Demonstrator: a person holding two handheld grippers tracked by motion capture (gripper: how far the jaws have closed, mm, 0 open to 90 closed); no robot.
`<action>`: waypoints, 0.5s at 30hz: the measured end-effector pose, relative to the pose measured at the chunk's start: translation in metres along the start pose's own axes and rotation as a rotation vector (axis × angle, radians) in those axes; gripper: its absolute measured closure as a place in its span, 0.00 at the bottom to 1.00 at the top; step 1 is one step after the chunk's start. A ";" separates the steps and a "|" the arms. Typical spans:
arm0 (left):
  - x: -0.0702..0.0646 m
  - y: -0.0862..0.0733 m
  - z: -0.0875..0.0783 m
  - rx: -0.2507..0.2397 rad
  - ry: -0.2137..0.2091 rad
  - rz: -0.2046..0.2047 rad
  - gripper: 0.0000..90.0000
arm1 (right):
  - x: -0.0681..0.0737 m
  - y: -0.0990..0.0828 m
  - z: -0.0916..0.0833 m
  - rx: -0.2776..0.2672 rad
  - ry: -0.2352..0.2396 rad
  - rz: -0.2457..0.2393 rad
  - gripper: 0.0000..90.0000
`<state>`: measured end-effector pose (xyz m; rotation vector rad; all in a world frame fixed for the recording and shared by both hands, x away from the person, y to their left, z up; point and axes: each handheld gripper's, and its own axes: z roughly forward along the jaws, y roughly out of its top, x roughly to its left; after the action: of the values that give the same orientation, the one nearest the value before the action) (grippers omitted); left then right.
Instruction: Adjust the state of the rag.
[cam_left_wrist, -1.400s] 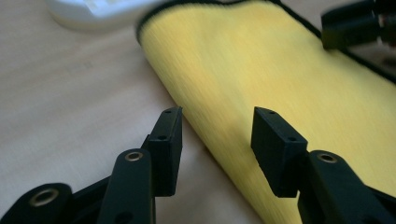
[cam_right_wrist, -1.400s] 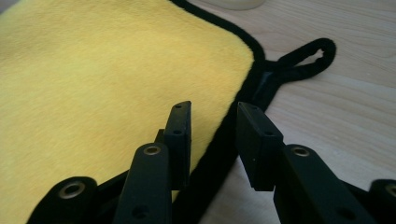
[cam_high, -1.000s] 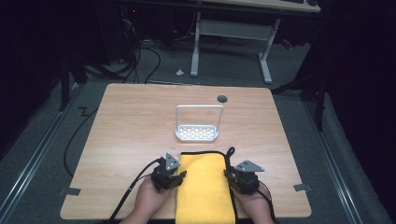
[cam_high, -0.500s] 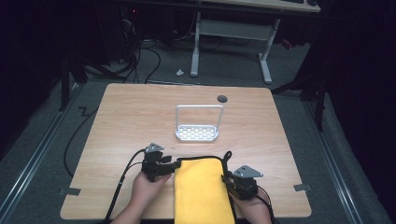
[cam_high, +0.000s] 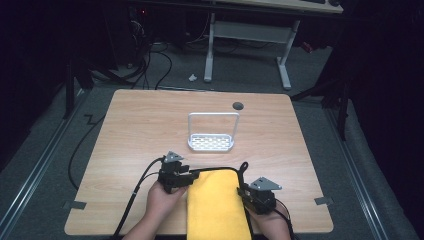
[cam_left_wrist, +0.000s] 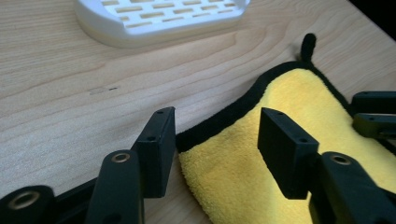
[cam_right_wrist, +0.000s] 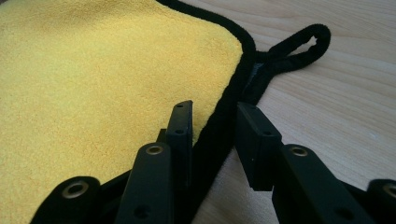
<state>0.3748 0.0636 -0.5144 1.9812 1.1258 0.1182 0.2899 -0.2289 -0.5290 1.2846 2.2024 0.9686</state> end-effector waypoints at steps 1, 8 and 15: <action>0.000 0.000 0.003 0.013 0.015 0.007 0.49 | 0.000 0.000 0.000 -0.001 0.000 0.001 0.76; 0.001 -0.005 0.007 0.059 0.164 0.112 0.49 | -0.001 0.000 0.000 -0.004 0.002 -0.001 0.76; -0.006 -0.004 0.006 0.058 0.118 0.065 0.51 | 0.000 0.000 0.000 -0.003 0.001 0.002 0.76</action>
<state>0.3718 0.0559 -0.5193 2.0856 1.1513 0.2425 0.2900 -0.2292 -0.5294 1.2850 2.1999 0.9737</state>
